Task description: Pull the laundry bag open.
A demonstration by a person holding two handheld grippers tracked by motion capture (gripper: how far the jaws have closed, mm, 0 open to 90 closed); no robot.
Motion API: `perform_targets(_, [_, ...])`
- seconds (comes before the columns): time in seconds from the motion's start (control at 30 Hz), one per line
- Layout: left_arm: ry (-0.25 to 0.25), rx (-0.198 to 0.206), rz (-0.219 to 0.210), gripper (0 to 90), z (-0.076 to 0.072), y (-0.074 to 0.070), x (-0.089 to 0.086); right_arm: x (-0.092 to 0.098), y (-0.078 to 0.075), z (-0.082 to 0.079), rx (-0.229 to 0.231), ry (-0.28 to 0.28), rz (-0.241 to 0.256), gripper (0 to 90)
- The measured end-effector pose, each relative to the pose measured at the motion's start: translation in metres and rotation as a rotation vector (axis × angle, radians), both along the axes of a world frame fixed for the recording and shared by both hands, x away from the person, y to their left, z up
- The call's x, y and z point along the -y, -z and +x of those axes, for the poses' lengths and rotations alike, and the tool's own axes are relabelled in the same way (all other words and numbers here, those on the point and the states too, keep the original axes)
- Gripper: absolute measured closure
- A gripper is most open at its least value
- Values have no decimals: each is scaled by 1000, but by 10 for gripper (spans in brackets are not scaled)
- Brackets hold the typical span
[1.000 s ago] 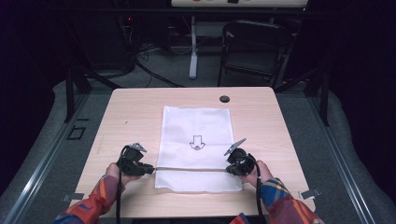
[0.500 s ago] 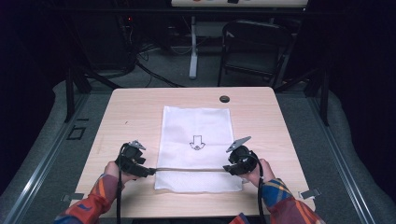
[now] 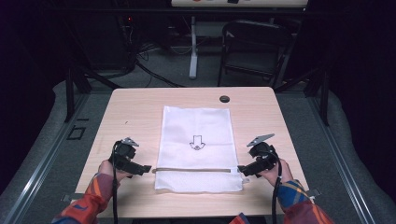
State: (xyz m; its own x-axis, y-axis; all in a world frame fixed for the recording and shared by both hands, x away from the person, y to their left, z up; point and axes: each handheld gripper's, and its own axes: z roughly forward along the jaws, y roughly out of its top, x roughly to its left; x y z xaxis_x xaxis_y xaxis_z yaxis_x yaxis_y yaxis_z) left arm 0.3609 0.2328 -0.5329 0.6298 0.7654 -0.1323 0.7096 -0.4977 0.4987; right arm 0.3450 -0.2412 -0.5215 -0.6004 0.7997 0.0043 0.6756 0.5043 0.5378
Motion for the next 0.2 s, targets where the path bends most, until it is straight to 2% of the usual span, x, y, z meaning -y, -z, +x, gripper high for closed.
perform_targets(0.1, [-30, -10, 12, 16, 3, 3, -3, 14, 1, -1, 0, 34, 11, 0])
perform_targets(0.13, [-39, -15, 22, 3, 4, 4, -4, 18, 2, -2, 12, 44, 11, 0])
perform_targets(0.2, [-53, -13, 61, 0, 6, 6, -6, 24, 4, -3, 12, 46, 6, 0])
